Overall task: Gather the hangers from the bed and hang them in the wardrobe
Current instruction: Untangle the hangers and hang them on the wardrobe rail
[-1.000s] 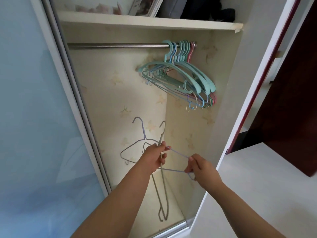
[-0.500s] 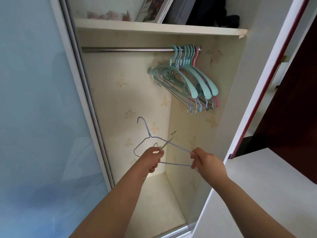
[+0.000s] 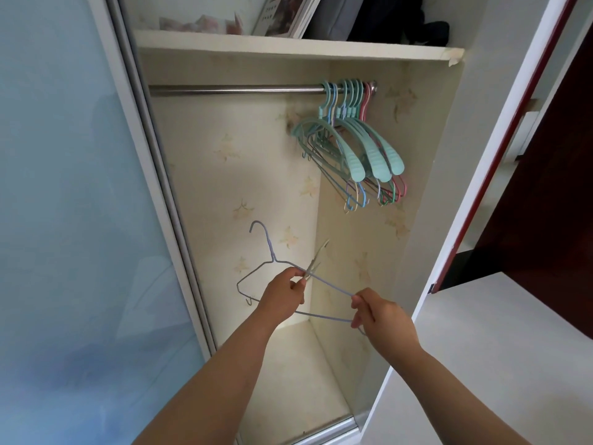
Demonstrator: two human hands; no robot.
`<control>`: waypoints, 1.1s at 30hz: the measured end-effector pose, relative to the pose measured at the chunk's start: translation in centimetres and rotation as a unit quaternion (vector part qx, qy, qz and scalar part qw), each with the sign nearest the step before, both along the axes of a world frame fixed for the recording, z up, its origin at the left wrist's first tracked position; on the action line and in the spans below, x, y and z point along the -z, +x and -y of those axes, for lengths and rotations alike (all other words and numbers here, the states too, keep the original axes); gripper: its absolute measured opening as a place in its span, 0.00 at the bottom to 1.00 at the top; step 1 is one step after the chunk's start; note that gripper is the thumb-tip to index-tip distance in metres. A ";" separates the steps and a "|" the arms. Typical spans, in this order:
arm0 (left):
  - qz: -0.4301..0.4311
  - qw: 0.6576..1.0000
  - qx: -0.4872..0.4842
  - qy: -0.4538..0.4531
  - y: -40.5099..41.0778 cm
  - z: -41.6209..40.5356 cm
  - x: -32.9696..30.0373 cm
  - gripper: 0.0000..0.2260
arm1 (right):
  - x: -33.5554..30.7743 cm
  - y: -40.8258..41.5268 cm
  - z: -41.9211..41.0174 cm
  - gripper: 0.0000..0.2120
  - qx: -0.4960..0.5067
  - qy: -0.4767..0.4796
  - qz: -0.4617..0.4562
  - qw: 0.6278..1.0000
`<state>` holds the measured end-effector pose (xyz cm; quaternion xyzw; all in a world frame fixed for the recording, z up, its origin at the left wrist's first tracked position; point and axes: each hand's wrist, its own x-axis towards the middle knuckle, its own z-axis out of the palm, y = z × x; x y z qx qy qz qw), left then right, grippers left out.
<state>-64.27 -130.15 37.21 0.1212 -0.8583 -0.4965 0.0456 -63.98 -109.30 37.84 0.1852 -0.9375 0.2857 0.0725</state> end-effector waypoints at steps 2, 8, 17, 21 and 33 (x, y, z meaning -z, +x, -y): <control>0.015 0.998 -0.013 0.056 0.0 -0.2 -0.2 0.11 | 0.3 0.0 -0.2 0.10 -0.005 0.015 -0.024 1.000; -0.017 0.992 -0.089 0.085 0.2 -0.9 -1.4 0.25 | 1.1 0.3 -0.2 0.16 -0.025 0.094 -0.095 0.991; 0.049 0.995 -0.086 -0.023 -1.6 0.3 -0.1 0.16 | 1.0 0.5 0.8 0.11 -0.060 0.191 -0.249 0.947; 0.188 0.977 -0.054 -0.087 -3.3 1.3 2.2 0.12 | 1.7 0.5 1.6 0.17 -0.072 0.274 -0.203 0.937; 0.033 0.972 -0.194 0.125 -4.7 1.0 2.2 0.12 | 4.1 0.4 -0.5 0.15 -0.274 0.412 -0.095 0.864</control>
